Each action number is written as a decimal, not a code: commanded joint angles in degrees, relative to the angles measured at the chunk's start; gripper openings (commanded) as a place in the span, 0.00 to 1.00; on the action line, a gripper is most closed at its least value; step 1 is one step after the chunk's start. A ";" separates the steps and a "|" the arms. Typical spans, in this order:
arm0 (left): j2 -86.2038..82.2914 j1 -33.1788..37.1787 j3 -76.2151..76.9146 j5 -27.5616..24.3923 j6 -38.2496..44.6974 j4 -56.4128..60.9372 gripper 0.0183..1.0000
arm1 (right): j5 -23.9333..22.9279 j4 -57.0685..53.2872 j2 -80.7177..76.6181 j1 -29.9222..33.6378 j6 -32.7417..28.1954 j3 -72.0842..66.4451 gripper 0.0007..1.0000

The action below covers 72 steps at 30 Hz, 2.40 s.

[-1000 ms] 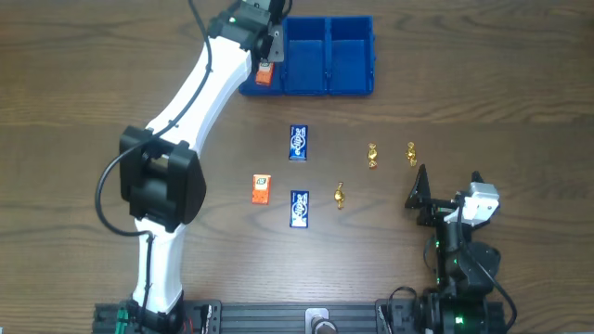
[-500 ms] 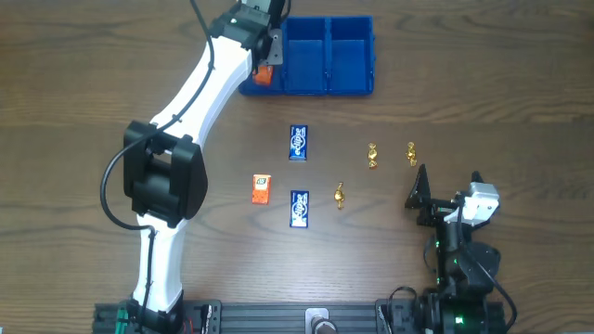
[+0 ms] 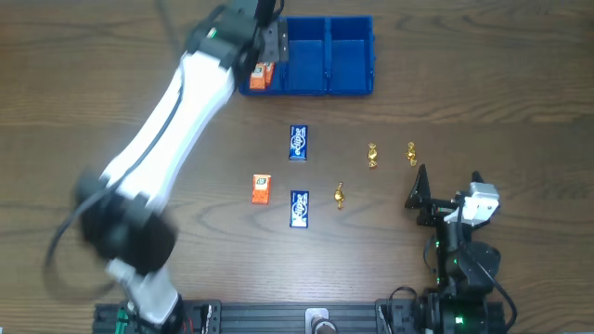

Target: Sort Candies Into Trays

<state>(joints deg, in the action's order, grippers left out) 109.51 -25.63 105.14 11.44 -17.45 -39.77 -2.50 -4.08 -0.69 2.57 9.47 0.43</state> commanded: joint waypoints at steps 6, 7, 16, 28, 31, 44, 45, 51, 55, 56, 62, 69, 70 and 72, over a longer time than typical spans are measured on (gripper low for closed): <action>-23.21 -8.39 -33.14 0.50 -9.09 0.98 0.93 | 0.09 -0.52 0.31 0.46 -0.59 0.02 1.00; -23.30 -8.72 -34.95 0.28 -10.05 0.98 0.93 | 0.09 -0.52 0.31 0.46 -0.59 0.02 1.00; -22.95 -11.69 -53.05 -5.09 -17.62 8.87 0.92 | 0.09 -0.52 0.31 0.46 -0.59 0.02 1.00; -17.86 -14.16 -56.78 -5.62 -20.06 11.85 0.90 | 0.09 -0.52 0.31 0.46 -0.59 0.02 1.00; -16.39 -14.16 -56.76 -5.73 -20.04 12.17 0.89 | 0.09 -0.52 0.31 0.46 -0.59 0.02 1.00; -13.18 -14.16 -56.78 -5.49 -19.82 14.58 0.79 | 0.09 -0.52 0.31 0.46 -0.59 0.02 1.00; -12.79 -14.14 -56.78 -5.46 -19.82 14.69 0.79 | 0.09 -0.52 0.31 0.46 -0.59 0.02 1.00; -11.37 -14.14 -56.76 -5.33 -19.82 15.30 0.55 | 0.09 -0.52 0.31 0.46 -0.59 0.02 1.00; -11.39 -14.14 -56.74 -5.33 -19.82 16.48 0.34 | 0.09 -0.52 0.31 0.46 -0.59 0.02 1.00; -11.39 -14.14 -56.65 -5.31 -19.85 16.50 0.31 | 0.09 -0.52 0.31 0.46 -0.59 0.02 1.00; -14.53 -13.68 -54.99 -3.28 -19.78 16.28 0.25 | 0.09 -0.52 0.31 0.46 -0.59 0.02 1.00; -21.68 -11.96 -38.88 8.26 -13.22 6.95 0.26 | 0.09 -0.52 0.31 0.46 -0.59 0.02 1.00; -21.51 -11.34 -35.80 8.81 -11.63 5.79 0.26 | 0.07 -0.52 0.31 0.46 -0.59 0.02 1.00; -19.80 -9.57 -28.13 9.86 -7.98 3.89 0.25 | 0.09 -0.52 0.31 0.46 -0.59 0.02 1.00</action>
<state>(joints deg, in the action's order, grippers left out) 89.91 -38.06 63.99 14.35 -33.08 -33.85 -2.50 -4.08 -0.69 2.57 9.47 0.43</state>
